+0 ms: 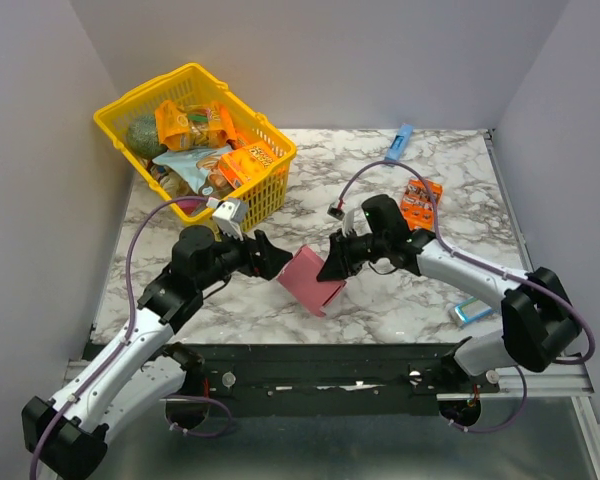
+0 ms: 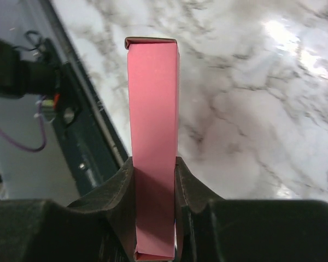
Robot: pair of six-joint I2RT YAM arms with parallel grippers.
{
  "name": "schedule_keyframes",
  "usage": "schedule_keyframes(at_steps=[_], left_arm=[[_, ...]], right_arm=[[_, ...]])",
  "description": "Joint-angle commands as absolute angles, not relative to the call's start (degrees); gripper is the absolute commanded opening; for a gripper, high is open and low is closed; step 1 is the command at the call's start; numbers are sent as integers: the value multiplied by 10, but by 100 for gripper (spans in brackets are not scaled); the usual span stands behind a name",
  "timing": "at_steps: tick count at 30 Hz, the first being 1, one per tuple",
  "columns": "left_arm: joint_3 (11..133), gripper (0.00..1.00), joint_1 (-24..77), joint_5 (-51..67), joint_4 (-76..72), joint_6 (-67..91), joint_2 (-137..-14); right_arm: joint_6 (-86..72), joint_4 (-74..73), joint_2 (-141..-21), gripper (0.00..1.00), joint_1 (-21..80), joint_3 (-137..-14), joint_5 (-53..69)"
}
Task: Fold the paper box
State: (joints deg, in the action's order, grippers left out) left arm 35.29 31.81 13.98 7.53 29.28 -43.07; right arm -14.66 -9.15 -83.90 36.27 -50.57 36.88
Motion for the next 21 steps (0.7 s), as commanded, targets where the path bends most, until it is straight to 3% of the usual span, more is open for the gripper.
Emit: schedule_keyframes(at_steps=[1, 6, 11, 21], left_arm=[[386, 99, 289, 232, 144, 245, -431], [394, 99, 268, 268, 149, 235, -433], [372, 99, 265, 398, 106, 252, -456], [359, 97, 265, 504, 70, 263, -474]], right_arm=[[-96, -135, -801, 24, 359, -524, 518], [-88, -144, -761, 24, 359, -526, 598], [-84, -156, -738, 24, 359, -535, 647], [-80, -169, -749, 25, 360, -545, 658]])
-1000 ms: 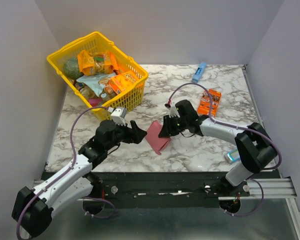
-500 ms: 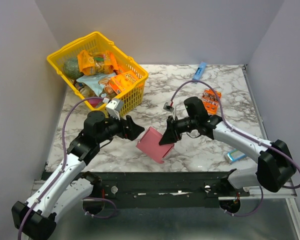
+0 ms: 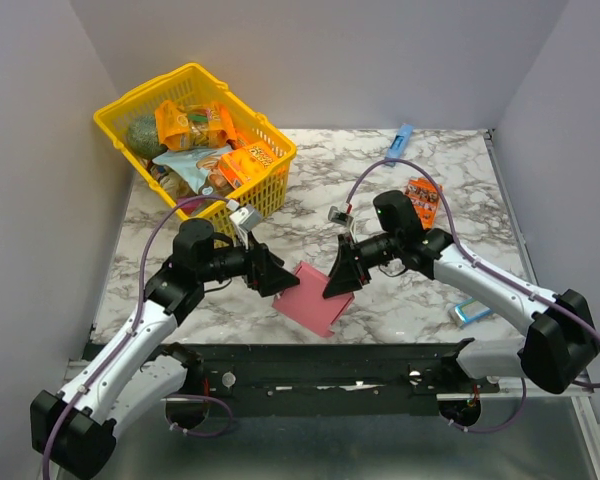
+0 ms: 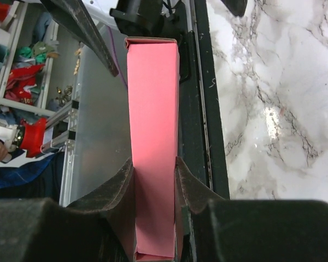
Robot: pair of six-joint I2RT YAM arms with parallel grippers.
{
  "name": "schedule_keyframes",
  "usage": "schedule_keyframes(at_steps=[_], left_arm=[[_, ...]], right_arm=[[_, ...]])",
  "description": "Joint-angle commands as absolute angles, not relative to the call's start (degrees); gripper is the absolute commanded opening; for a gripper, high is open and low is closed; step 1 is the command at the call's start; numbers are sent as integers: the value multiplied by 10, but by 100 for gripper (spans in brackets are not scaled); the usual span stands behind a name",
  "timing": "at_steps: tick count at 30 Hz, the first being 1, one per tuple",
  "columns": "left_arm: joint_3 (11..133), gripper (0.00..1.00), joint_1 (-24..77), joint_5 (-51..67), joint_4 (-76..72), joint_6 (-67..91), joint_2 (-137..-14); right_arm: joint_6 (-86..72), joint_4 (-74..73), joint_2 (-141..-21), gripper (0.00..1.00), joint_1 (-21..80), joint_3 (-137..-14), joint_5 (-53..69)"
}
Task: Fold the paper box
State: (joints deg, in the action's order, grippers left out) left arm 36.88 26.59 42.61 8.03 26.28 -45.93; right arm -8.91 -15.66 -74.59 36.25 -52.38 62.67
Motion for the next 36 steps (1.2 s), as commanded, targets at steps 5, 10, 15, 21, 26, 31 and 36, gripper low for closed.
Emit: schedule_keyframes(at_steps=[5, 10, 15, 21, 26, 31, 36], left_arm=[[356, 91, 265, 534, 71, 257, -489], [346, 76, 266, 581, 20, 286, -510], [348, 65, 276, 601, 11, 288, -524], [345, 34, 284, 613, -14, 318, -535], [336, 22, 284, 605, -34, 346, -544], [324, 22, 279, 551, -34, 388, -555], [272, 29, 248, 505, -104, 512, -589]], right_arm=[[-76, -174, -750, 25, 360, -550, 664], [-72, -181, -758, 25, 360, -557, 664], [-68, -186, -765, 26, 360, -562, 658], [-71, -191, -759, 40, 360, -569, 615], [-82, -192, -745, 75, 359, -567, 543], [-105, -194, -698, 82, 352, -556, 415], [-89, -158, -563, 87, 365, -501, 191]])
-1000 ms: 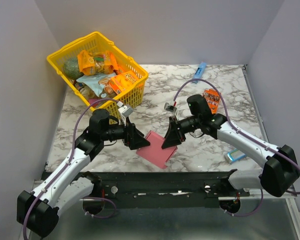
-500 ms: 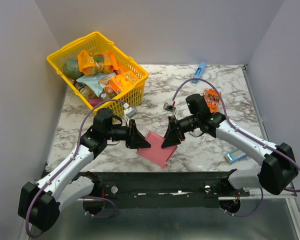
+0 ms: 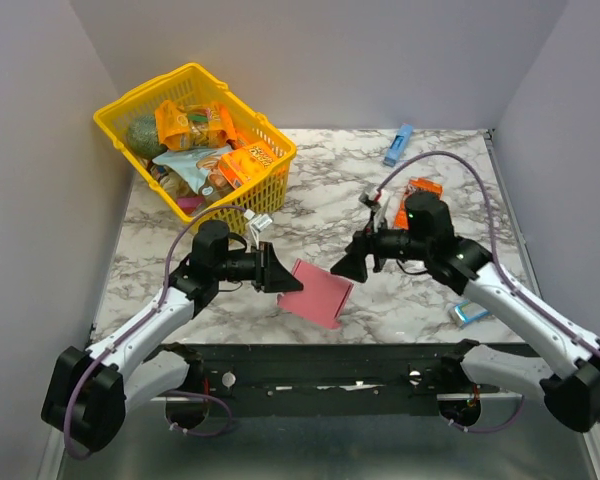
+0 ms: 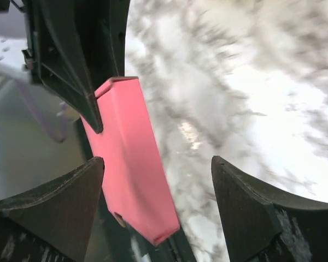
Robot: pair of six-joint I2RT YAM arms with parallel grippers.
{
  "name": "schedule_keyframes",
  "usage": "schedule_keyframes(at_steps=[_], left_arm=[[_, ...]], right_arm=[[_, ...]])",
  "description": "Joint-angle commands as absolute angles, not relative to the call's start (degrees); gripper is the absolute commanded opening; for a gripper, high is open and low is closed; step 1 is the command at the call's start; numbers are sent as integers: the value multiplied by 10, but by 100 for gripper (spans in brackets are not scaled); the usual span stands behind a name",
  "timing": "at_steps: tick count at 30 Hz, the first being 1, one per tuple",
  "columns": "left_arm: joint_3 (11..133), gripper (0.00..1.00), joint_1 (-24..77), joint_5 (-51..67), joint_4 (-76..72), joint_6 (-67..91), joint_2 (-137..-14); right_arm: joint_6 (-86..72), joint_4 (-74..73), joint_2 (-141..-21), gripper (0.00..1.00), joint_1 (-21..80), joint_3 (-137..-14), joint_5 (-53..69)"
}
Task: Fold the paper box
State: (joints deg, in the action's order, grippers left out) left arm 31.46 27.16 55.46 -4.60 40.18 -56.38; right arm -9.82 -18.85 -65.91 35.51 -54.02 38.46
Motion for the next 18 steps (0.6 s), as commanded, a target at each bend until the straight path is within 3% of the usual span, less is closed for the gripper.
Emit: schedule_keyframes(at_steps=[1, 6, 9, 14, 18], left_arm=[[265, 30, 244, 504, -111, 526, -595], [242, 32, 215, 492, -113, 580, -620], [237, 33, 205, 492, -98, 595, -621], [229, 35, 171, 515, -83, 628, -630], [208, 36, 168, 521, -127, 680, -647]], right_arm=[[-80, -154, -546, 88, 380, -491, 159], [-40, -157, -535, 88, 600, -477, -168], [-34, -143, -576, 88, 706, -482, -295], [-13, -120, -696, 87, 847, -518, -426], [31, -109, -765, 87, 889, -536, -510]])
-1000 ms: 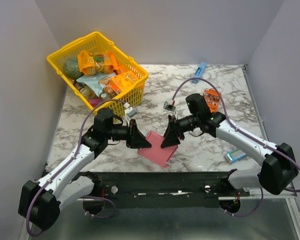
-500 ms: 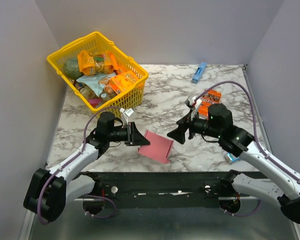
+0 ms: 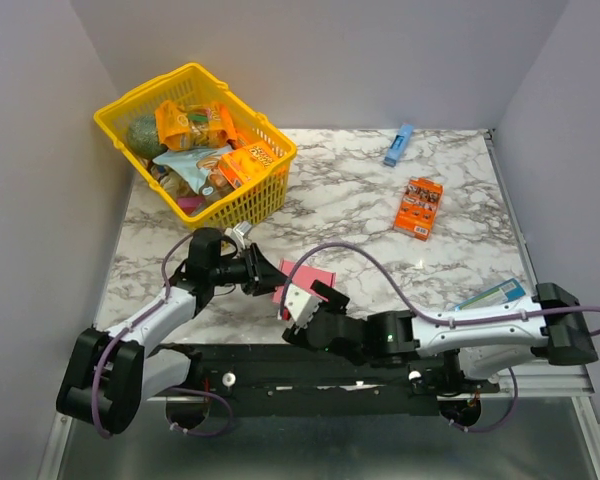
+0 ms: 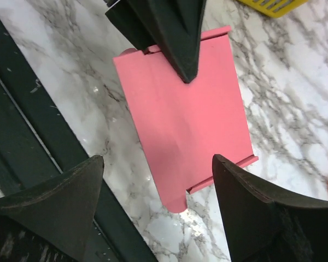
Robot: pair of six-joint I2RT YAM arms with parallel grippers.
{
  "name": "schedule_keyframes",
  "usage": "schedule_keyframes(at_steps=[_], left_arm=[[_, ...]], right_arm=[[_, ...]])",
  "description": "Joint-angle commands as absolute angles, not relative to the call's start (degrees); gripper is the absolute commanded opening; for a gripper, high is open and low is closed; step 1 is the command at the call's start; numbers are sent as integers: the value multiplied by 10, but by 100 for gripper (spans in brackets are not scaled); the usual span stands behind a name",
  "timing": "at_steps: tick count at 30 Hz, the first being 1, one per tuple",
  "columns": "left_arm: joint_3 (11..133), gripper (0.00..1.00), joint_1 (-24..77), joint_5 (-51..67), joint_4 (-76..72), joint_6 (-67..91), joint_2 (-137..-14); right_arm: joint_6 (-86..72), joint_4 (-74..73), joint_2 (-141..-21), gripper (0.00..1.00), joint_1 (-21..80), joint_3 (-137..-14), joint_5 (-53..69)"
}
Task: Fold the paper box
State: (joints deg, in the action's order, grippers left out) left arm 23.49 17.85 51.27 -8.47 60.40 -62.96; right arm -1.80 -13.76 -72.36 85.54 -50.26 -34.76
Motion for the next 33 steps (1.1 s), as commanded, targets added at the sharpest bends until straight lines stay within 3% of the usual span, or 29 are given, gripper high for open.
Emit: schedule_keyframes(at_steps=[1, 18, 23, 25, 27, 28, 33], left_arm=[[201, 36, 167, 523, -148, 698, -649], [119, 36, 163, 541, -325, 889, -641], [106, 36, 163, 551, -337, 904, -628], [101, 37, 163, 555, -344, 911, -623], [95, 41, 163, 555, -343, 913, -616], [93, 50, 163, 555, -344, 912, -614], [118, 73, 163, 555, -326, 897, -599]], right_arm=[[36, -106, -775, 87, 896, -537, -521], [64, -87, -909, 79, 911, -520, -650], [65, -86, -935, 74, 905, -519, -682], [69, -87, -940, 67, 900, -517, -686], [73, -87, -935, 58, 895, -513, -682], [75, -86, -933, 54, 894, -511, -679], [93, -97, -905, 37, 893, -505, -631]])
